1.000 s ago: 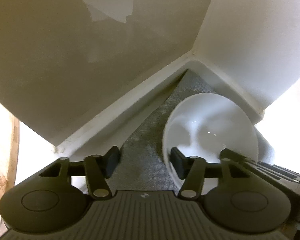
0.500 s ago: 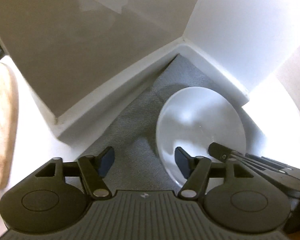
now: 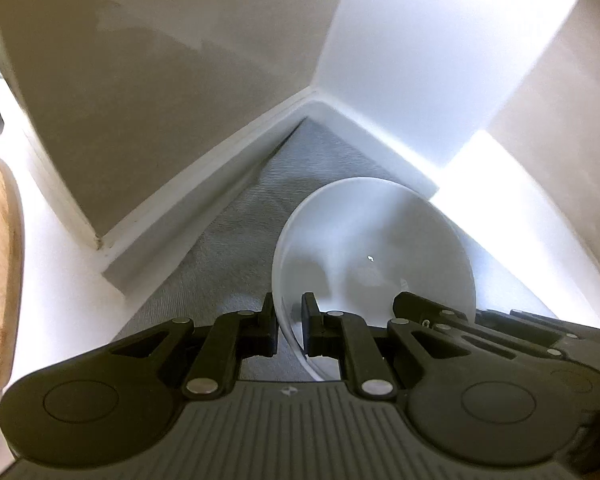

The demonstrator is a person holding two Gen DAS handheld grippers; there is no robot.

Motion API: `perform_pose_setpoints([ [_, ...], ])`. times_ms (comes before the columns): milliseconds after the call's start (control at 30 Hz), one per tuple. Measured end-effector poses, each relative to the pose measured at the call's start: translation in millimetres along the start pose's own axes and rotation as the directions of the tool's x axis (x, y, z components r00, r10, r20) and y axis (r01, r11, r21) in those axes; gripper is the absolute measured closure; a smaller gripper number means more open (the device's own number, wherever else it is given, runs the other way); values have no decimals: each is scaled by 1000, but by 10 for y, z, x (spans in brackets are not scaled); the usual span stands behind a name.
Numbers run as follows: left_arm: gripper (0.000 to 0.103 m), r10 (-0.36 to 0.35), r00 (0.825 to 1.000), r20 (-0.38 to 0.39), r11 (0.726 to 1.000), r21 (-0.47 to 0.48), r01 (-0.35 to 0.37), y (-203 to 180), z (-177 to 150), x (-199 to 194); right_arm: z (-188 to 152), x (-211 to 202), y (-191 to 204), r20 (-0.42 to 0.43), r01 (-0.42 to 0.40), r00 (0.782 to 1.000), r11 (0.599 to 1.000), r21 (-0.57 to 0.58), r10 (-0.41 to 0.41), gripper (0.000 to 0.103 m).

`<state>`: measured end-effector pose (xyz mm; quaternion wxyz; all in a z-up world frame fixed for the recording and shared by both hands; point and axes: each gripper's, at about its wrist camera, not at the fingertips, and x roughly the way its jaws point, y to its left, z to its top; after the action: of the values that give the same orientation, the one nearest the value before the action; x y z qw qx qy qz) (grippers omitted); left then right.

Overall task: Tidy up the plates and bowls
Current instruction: 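Close both tools on the blue-rimmed bowl rim and lift it, then carry the blue-rimmed bowl with both tools over the bowl stack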

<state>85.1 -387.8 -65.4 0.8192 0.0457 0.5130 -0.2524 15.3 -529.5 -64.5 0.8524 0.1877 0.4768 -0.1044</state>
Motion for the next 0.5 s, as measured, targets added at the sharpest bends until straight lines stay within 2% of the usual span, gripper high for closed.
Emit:
perform_pose_setpoints([
  [200,91,-58,997,46,998,42,56,-67,-115,-409,-154,-525,54,63,28,998,999,17,-29,89],
  [500,91,-156,986,60,978,149,146,-164,-464,-1024,-572,-1296,259,134,113,984,991,70,-121,89],
])
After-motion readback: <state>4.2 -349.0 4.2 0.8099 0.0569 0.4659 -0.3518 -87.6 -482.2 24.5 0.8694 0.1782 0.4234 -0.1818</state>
